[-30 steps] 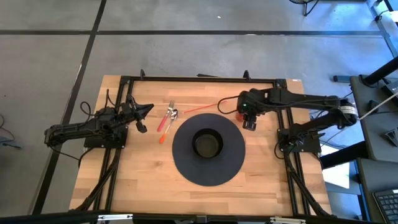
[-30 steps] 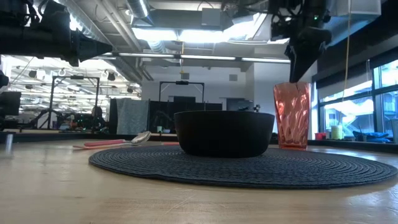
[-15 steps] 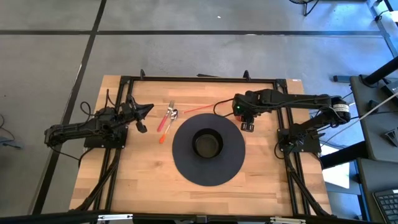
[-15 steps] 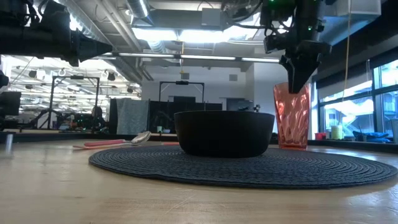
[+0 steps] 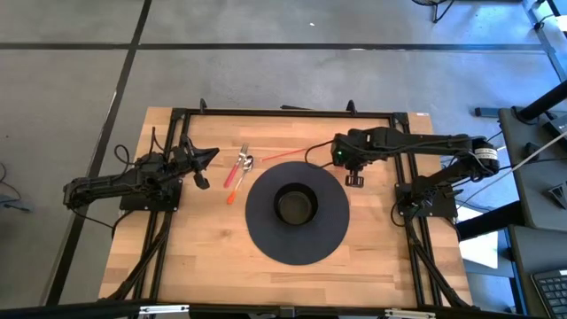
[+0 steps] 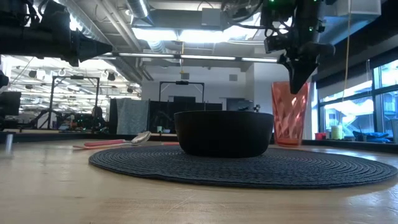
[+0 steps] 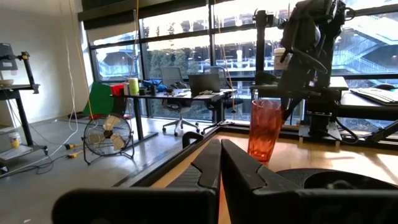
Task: Pick & Place Utensil
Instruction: Put the brown cup on the blue placemat to the top right of the black bowl
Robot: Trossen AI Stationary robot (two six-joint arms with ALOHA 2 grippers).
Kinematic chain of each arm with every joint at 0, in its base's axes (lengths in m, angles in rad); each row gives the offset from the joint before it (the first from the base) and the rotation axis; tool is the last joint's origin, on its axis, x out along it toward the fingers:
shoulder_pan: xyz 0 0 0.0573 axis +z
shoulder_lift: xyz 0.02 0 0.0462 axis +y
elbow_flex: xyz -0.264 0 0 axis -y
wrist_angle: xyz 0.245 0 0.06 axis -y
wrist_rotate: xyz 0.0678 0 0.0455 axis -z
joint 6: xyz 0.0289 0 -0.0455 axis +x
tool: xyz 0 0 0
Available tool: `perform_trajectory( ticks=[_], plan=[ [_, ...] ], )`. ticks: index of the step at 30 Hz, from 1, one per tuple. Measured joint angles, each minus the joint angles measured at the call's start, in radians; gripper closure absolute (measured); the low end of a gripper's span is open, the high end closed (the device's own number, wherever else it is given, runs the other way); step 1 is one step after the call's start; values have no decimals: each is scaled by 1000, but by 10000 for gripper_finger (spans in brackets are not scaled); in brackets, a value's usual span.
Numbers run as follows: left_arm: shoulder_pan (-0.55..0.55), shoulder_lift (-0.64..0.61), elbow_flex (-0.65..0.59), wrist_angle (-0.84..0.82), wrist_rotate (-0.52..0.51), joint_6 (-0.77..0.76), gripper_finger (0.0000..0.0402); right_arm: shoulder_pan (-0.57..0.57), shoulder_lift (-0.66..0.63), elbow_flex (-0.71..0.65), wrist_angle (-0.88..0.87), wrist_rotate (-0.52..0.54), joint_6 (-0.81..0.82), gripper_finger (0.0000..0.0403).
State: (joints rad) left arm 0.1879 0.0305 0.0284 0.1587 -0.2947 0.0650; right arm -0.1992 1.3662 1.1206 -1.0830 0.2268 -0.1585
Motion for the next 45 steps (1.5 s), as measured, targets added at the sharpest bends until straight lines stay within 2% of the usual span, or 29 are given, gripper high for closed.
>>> perform_trajectory(
  ticks=[8, 14, 18, 22, 27, 35, 45],
  plan=[
    [0, 0, -1, -1, 0, 0, 397, 86, -8, 116, -83, 8, 11, 392],
    [0, 0, -1, -2, 0, 0, 396, 202, -8, 258, -128, -89, 56, 392],
    [0, 0, -1, -3, 0, 0, 394, 268, -8, 306, -183, -130, 129, 392],
    [0, 0, -1, -6, 0, 0, 396, 323, -8, 298, -211, -153, 203, 392],
    [0, 0, -1, -6, 0, -1, 397, 361, 17, 255, -197, -161, 204, 392],
    [0, 0, -1, -6, 0, -2, 394, 362, 59, 184, -128, -206, 175, 392],
    [0, 0, -1, -6, 0, -1, 396, 350, 60, 109, -67, -203, 158, 391]
  ],
)
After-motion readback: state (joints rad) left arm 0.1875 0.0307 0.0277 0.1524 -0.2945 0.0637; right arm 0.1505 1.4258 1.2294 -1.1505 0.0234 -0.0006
